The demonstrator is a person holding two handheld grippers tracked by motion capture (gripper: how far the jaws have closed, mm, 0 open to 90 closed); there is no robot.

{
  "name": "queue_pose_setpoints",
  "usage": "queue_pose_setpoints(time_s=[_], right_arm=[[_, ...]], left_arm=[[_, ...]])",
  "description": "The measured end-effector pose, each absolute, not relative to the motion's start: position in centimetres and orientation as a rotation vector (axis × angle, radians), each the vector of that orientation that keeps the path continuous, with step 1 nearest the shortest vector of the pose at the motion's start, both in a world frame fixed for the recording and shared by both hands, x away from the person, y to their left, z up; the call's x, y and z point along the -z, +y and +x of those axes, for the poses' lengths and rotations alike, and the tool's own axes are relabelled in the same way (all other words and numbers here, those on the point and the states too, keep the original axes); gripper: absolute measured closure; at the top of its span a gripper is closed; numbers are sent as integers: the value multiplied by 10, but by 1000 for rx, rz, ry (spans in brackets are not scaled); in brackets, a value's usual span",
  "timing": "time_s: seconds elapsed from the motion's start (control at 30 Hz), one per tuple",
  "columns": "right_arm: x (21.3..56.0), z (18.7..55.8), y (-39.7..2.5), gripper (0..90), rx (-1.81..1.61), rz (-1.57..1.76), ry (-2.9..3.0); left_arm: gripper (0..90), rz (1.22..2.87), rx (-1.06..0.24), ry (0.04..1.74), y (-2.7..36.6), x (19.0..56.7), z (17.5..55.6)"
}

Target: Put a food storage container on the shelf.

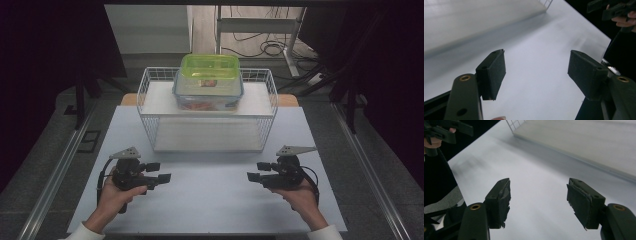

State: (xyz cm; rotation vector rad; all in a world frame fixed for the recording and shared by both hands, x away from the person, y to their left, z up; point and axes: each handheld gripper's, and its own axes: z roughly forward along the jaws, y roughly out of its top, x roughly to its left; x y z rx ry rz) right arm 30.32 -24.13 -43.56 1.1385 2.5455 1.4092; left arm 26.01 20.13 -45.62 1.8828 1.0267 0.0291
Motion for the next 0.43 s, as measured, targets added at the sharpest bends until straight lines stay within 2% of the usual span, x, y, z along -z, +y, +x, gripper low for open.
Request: queue_pose_setpoints(time_s=[0.27,0.43], right_arm=[[441,300,-235,332,-1396,1093,2553],[447,301,-233,279,-1363,1081,2557]], left_arm=[[297,1893,-63,1046,201,460,262],[283,1913,-120,1059,202,464,260]])
